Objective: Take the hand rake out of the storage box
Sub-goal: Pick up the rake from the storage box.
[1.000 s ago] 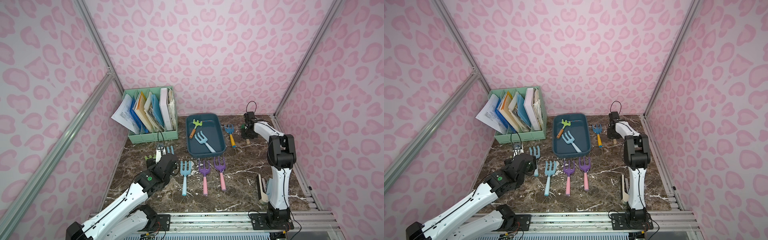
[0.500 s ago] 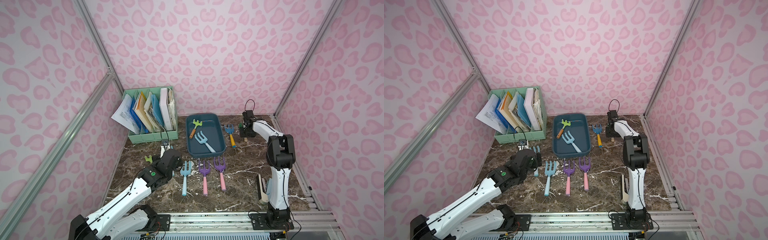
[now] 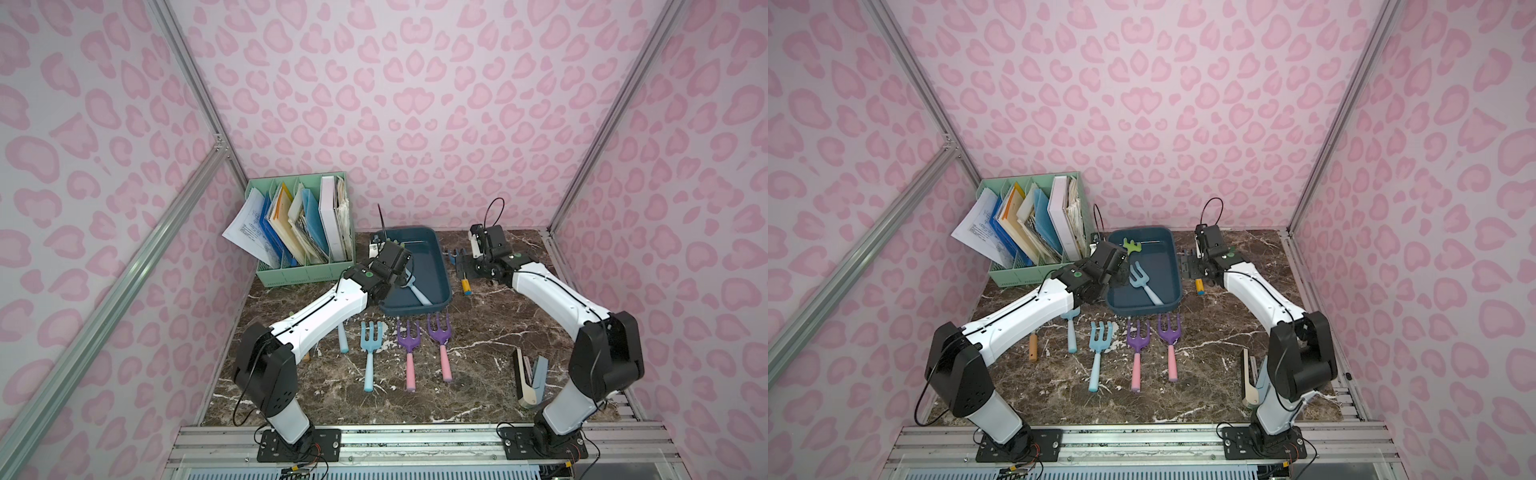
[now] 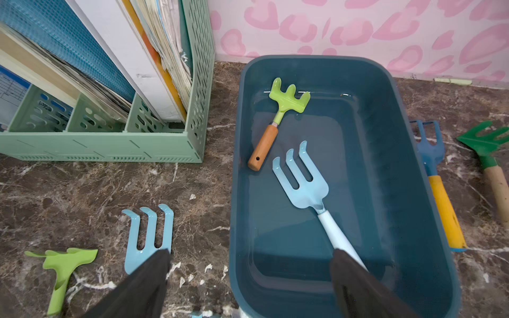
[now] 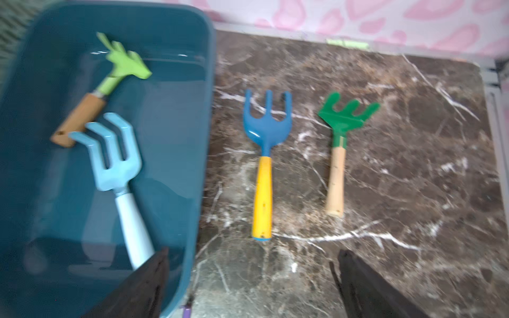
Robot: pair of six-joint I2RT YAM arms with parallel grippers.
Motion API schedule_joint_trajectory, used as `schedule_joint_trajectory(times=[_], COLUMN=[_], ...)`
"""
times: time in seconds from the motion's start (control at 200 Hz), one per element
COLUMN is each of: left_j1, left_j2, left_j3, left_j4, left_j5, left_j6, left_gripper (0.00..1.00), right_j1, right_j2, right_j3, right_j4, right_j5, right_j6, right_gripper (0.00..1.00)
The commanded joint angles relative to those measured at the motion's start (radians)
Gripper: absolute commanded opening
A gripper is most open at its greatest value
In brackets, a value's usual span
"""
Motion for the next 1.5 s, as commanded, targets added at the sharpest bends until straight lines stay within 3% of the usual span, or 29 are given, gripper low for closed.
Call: schedule_joint_trajectory(times=[0.0, 0.12, 0.32, 0.375, 0.51, 0.645, 0.85, 1.045, 1.23, 1.5], left_j1=[0.02, 0.102, 0.181, 0.183, 0.184, 0.186, 0.186, 0.186, 0.186, 0.186], left_j2=[-0.082, -0.22, -0.393, -0.427, -0.501, -0.552, -0.565, -0.55, -0.55, -0.542], left_j3=[-0.054, -0.183, -0.323, -0.342, -0.392, -0.417, -0.431, -0.425, -0.424, -0.424], left_j4=[0.007, 0.049, 0.065, 0.062, 0.067, 0.075, 0.084, 0.082, 0.081, 0.082], left_j5=[-0.009, 0.085, 0.136, 0.133, 0.109, 0.112, 0.118, 0.117, 0.117, 0.117], left_j6=[0.028, 0.083, 0.149, 0.17, 0.189, 0.2, 0.207, 0.209, 0.211, 0.215], left_gripper=[0.99, 0.99, 0.99, 0.99, 0.99, 0.99, 0.99, 0.99, 0.99, 0.99], right_j1=[0.061, 0.127, 0.172, 0.169, 0.148, 0.167, 0.18, 0.179, 0.179, 0.179], right_j2=[0.001, 0.11, 0.362, 0.4, 0.476, 0.532, 0.652, 0.718, 0.783, 0.807], right_j3=[-0.038, 0.004, 0.255, 0.281, 0.397, 0.446, 0.574, 0.64, 0.723, 0.754], right_j4=[0.166, 0.174, 0.04, 0.008, -0.123, -0.203, -0.286, -0.314, -0.353, -0.356], right_j5=[-0.183, -0.202, -0.192, -0.143, -0.179, -0.128, -0.045, -0.039, -0.066, -0.073], right_j6=[-0.108, -0.16, -0.245, -0.279, -0.343, -0.39, -0.385, -0.376, -0.386, -0.37], right_gripper=[0.92, 0.86, 0.73, 0.72, 0.71, 0.73, 0.7, 0.63, 0.39, 0.25])
